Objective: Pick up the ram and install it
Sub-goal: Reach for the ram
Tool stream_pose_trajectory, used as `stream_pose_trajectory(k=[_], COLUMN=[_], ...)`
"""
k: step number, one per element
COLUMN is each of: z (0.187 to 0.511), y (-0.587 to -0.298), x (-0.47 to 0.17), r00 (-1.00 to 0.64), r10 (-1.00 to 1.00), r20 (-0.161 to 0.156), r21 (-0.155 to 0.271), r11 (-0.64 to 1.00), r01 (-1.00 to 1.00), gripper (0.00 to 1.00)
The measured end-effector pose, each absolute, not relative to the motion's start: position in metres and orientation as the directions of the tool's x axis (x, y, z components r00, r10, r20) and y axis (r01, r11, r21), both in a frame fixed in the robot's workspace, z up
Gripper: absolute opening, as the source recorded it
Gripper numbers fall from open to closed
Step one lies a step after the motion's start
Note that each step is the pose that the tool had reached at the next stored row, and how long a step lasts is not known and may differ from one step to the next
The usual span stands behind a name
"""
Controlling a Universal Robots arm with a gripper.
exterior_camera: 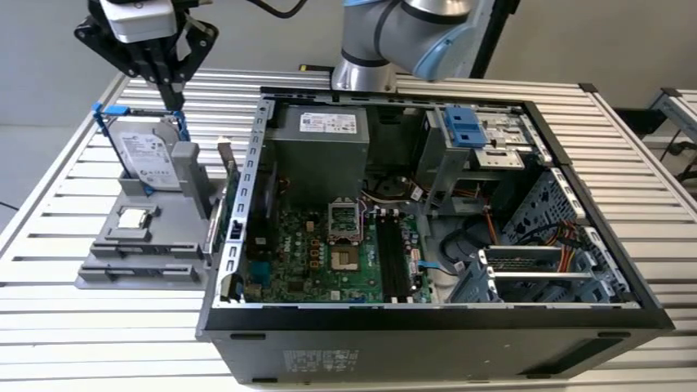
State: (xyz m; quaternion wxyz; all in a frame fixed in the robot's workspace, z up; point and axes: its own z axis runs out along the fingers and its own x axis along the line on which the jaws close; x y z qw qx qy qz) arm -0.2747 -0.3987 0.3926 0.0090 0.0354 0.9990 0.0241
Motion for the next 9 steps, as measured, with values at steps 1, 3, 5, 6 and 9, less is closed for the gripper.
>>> stream_pose_trajectory(k=[1,3,5,6,9], z=[0.393,0.393,0.393,0.393,0.393], y=[-0.399,-0.399,-0.399,-0.399,-0.399], x=[-0.277,-0.281,-0.286,-0.288,-0.295], r00=[-0.997,-0.997,-0.997,-0.997,-0.997], r10=[0.071,0.071,0.071,0.071,0.071], r20=[-0.016,-0.016,-0.016,-0.016,-0.016], r21=[0.049,0.049,0.049,0.049,0.049], r11=[0.996,0.996,0.996,0.996,0.996], r01=[0.07,0.07,0.07,0.07,0.07], gripper=[0.0,0.0,0.0,0.0,0.0])
